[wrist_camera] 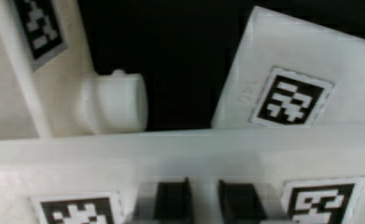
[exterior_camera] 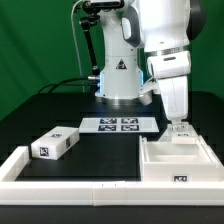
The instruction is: Assemble cabinet
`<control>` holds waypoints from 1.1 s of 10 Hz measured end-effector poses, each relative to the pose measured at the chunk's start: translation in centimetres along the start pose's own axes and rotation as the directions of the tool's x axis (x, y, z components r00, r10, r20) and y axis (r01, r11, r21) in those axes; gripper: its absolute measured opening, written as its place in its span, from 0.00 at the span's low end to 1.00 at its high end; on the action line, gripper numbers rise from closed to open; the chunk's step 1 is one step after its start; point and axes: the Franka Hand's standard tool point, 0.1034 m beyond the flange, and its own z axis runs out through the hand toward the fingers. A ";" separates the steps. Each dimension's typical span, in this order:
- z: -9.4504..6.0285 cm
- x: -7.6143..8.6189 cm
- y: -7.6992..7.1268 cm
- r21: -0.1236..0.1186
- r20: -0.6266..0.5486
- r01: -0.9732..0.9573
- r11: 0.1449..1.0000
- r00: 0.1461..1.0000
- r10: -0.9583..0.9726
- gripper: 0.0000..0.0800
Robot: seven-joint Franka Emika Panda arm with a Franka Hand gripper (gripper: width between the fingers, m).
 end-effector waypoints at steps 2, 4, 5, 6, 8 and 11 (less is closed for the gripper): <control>-0.1 -0.1 0.7 0.007 0.002 0.026 1.000 1.000 -0.026 0.09; -0.1 -0.1 0.7 0.006 0.002 0.035 0.999 0.999 -0.035 0.09; -0.1 -0.1 0.7 0.006 0.002 0.035 0.999 0.999 -0.035 0.09; -0.1 -0.1 0.7 0.006 0.002 0.035 0.999 0.999 -0.035 0.09; -0.1 -0.2 0.8 0.004 0.001 0.046 0.999 0.999 -0.046 0.09; -0.1 0.1 4.5 0.039 0.001 0.054 0.998 0.999 -0.054 0.09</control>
Offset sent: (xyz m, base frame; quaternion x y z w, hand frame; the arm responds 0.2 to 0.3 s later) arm 0.0000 0.0000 0.0000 0.0000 0.0000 0.0000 1.0000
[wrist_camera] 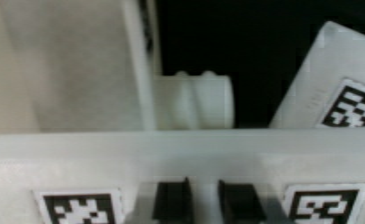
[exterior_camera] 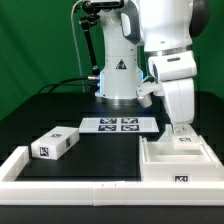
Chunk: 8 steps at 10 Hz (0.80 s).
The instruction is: Assemble cabinet
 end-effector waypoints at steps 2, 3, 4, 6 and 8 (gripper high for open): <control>-0.1 0.0 1.2 0.008 0.002 -0.024 1.000 1.000 0.023 0.09; 0.0 0.0 1.2 0.005 0.001 -0.023 1.000 1.000 0.023 0.09; 0.0 -0.1 1.2 0.005 0.001 -0.024 1.000 1.000 0.024 0.09; 0.0 -0.1 1.2 0.006 0.000 -0.026 1.000 1.000 0.026 0.09; 0.0 -0.1 2.3 0.020 -0.002 -0.034 0.999 0.999 0.034 0.09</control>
Offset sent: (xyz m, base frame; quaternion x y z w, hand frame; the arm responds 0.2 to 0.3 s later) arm 0.0000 0.0000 0.0000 0.0000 0.0000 0.0000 1.0000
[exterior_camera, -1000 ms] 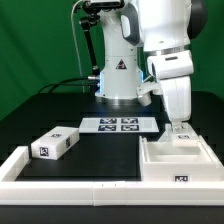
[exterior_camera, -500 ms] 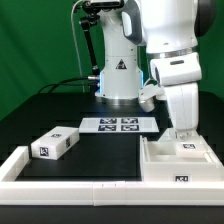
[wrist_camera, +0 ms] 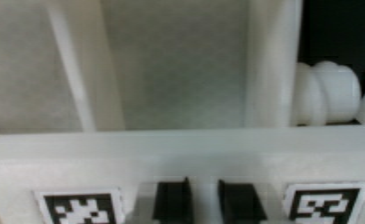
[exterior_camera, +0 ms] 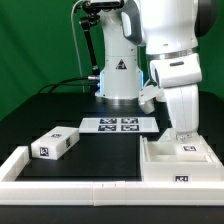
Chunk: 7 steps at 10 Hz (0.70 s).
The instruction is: Assemble cabinet
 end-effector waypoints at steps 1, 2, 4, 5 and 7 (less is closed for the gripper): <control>0.0 0.0 1.4 0.014 -0.003 -0.007 1.000 1.000 0.007 0.09; 0.1 0.0 2.2 0.014 -0.006 -0.006 1.000 1.000 0.006 0.09; 0.0 0.1 2.7 0.017 -0.008 -0.002 1.000 1.000 0.002 0.09; 0.0 0.1 2.7 0.017 -0.007 -0.002 1.000 1.000 0.002 0.09; 0.1 0.1 3.2 0.018 -0.012 0.010 1.000 1.000 -0.010 0.09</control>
Offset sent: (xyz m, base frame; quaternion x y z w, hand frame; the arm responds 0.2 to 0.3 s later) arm 0.0233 0.0234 0.0051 0.0037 0.0282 -0.0213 0.9994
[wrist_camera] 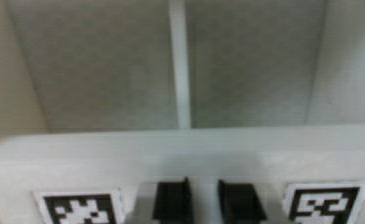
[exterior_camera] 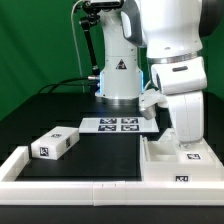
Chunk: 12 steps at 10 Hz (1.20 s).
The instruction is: Assemble cabinet
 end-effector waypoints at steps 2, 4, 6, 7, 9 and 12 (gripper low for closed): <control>0.0 0.0 0.1 0.022 0.004 0.010 1.000 1.000 -0.010 0.09; 0.0 0.0 0.1 0.018 0.002 0.009 1.000 1.000 -0.010 0.21; 0.0 0.0 0.1 0.017 0.003 0.009 1.000 1.000 -0.009 0.39; -0.1 0.0 0.2 0.016 0.003 0.010 1.000 1.000 -0.010 0.56; -0.5 -0.5 0.1 0.005 0.005 0.006 1.000 1.000 -0.006 0.78; -2.0 -0.7 -1.5 -0.018 0.026 -0.016 1.000 1.000 0.016 0.99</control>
Offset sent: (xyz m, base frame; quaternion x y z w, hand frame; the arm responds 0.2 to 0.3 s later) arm -0.0001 -0.0016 -0.0013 -0.0167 -0.0084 0.0055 0.9998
